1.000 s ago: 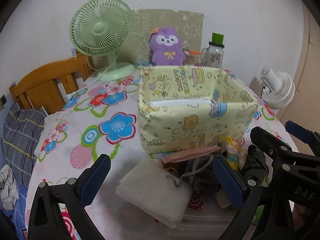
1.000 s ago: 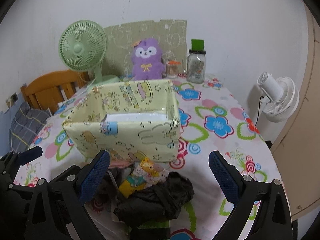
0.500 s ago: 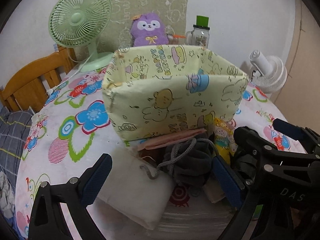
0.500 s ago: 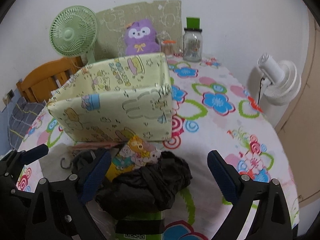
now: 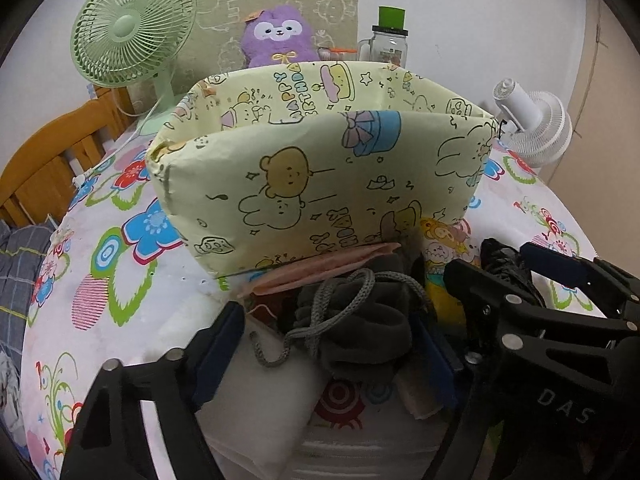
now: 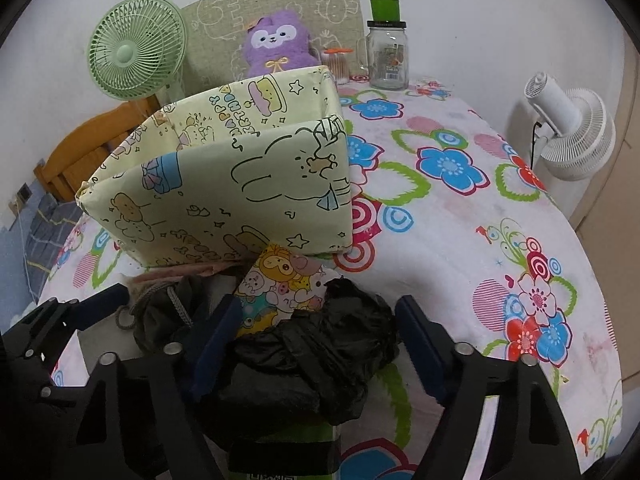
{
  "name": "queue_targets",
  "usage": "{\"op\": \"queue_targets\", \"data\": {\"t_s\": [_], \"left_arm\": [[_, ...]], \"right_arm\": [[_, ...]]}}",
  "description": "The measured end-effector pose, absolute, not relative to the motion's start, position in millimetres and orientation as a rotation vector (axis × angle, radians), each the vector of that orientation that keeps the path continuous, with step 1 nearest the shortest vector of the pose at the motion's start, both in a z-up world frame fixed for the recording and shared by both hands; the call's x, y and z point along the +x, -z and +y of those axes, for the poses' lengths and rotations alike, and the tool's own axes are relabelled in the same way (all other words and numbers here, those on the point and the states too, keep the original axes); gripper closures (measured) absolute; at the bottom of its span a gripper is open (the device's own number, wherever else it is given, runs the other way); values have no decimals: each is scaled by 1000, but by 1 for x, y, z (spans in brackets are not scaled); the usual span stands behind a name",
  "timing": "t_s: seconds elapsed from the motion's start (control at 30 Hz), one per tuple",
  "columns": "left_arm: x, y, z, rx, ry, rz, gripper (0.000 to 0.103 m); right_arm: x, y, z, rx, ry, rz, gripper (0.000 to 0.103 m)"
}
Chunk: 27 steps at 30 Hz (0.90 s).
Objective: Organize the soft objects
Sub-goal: 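Grasp the black cloth bag with the right gripper while the left grasps the grey glove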
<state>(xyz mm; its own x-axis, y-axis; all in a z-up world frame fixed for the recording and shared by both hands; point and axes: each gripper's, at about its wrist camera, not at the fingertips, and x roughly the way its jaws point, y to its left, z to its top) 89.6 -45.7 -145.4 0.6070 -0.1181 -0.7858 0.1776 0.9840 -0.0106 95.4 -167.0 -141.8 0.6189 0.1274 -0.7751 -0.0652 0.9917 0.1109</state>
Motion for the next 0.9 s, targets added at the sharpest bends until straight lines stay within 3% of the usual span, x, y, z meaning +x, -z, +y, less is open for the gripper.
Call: {"op": "queue_targets", "data": {"t_s": [0.07, 0.33, 0.9], "left_arm": [[90, 146, -47, 65, 187, 906, 36], [89, 148, -45, 32, 211, 910, 42], [74, 120, -36, 27, 195, 829, 44]], "right_arm": [[96, 141, -167, 72, -109, 894, 30], [93, 140, -168, 72, -101, 878, 46], [78, 112, -164, 73, -114, 801, 51]]}}
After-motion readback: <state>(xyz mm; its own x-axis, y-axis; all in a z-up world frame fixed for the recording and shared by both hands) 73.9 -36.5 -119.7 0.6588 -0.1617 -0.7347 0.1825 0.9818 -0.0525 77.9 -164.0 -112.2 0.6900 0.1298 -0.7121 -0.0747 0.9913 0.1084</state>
